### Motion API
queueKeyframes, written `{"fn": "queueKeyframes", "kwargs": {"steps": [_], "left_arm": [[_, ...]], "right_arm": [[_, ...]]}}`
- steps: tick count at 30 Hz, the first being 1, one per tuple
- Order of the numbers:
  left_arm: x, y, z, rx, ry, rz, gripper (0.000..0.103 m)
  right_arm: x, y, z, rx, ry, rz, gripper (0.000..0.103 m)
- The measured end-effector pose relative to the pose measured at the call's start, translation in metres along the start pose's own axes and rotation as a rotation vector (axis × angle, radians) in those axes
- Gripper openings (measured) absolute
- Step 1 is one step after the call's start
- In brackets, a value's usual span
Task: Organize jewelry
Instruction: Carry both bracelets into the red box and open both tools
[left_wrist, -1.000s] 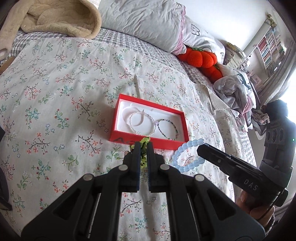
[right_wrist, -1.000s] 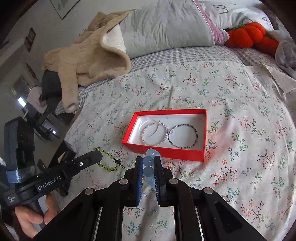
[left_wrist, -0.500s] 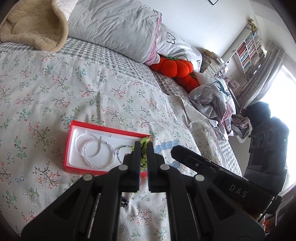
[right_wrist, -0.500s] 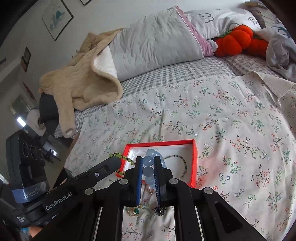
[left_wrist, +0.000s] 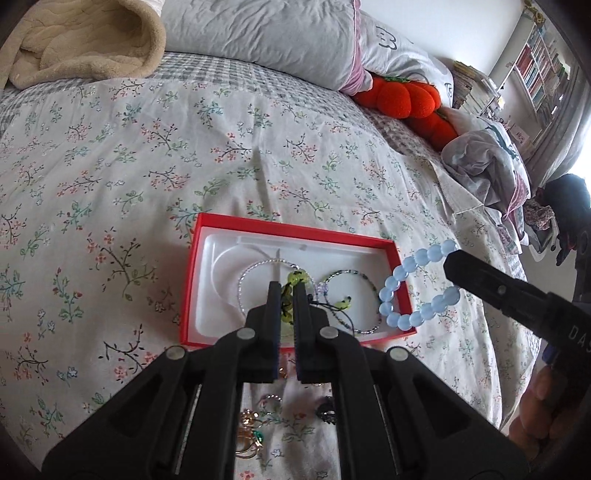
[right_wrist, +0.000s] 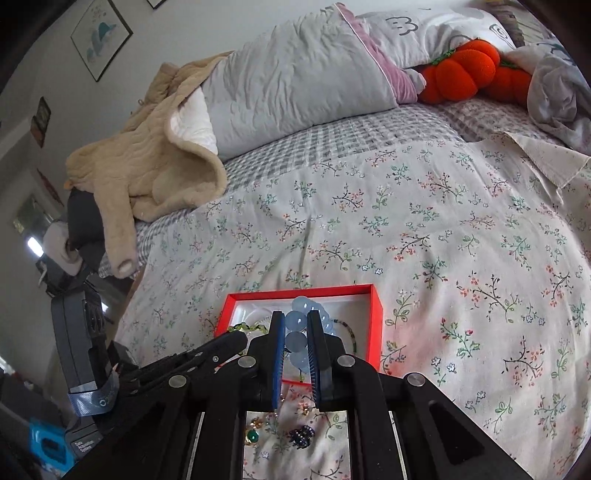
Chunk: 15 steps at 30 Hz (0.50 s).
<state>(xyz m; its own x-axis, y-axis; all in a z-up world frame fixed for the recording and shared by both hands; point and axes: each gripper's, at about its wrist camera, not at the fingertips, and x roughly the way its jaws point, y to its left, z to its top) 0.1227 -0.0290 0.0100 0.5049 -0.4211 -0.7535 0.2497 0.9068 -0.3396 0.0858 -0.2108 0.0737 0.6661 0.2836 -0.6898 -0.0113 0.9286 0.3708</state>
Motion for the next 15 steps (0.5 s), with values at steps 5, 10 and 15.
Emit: {"fn": "queueKeyframes", "kwargs": {"steps": [5, 10, 15], "left_arm": [[0.006, 0.006, -0.003, 0.01, 0.025, 0.071, 0.007], [0.009, 0.01, -0.005, 0.013, 0.038, 0.108, 0.007], [0.011, 0.011, -0.006, 0.02, 0.045, 0.122, 0.007]], "right_arm": [[0.013, 0.007, -0.001, 0.0, 0.024, 0.027, 0.012], [0.024, 0.016, -0.001, -0.001, 0.044, 0.081, 0.012], [0.043, 0.004, -0.005, 0.021, 0.08, 0.04, 0.012]]}}
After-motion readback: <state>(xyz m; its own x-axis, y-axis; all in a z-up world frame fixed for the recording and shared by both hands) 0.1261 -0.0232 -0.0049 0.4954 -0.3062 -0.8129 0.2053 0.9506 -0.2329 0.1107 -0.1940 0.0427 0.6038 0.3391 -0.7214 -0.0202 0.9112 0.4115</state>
